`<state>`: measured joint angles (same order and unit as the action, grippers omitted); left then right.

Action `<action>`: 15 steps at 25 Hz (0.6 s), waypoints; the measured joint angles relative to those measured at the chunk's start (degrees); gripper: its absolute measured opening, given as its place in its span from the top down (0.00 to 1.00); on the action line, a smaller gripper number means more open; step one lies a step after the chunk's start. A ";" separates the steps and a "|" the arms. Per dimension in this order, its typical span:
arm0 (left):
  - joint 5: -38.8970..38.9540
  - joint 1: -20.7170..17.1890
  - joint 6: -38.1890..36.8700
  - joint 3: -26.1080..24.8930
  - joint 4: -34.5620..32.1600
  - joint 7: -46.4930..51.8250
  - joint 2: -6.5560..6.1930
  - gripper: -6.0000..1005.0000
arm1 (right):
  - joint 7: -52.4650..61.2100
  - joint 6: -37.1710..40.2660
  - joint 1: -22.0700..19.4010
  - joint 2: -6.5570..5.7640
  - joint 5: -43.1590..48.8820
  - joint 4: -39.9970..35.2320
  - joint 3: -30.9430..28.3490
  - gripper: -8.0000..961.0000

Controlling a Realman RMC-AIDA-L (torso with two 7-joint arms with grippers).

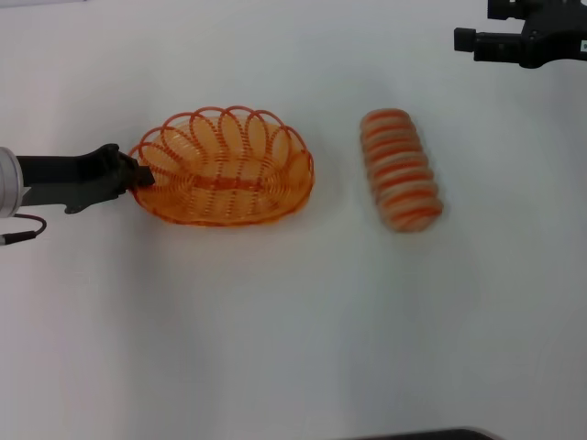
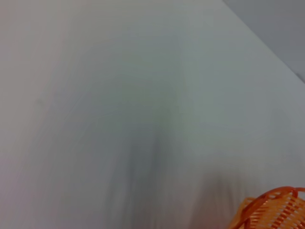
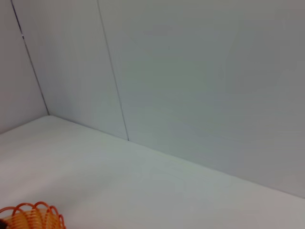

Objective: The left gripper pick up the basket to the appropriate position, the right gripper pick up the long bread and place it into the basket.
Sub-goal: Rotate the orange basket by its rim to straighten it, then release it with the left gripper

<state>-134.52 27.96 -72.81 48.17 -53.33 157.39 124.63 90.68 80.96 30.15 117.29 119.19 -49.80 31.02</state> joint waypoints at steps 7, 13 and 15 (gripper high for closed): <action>2.55 -1.07 2.49 2.06 0.69 0.02 -0.01 0.90 | 0.01 -0.31 0.00 0.54 -0.01 -0.02 0.01 0.13; 4.80 -2.24 4.77 4.19 1.48 0.02 -0.04 0.90 | 0.03 -0.36 -0.01 0.65 -0.01 -0.05 0.07 0.13; 5.13 -2.48 5.10 4.72 1.50 0.02 -0.08 0.90 | 0.03 -0.33 0.00 0.65 -0.01 -0.05 0.07 0.13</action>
<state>-129.39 25.48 -67.71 52.89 -51.83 157.41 124.55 90.71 80.64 30.15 117.95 119.17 -49.85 31.09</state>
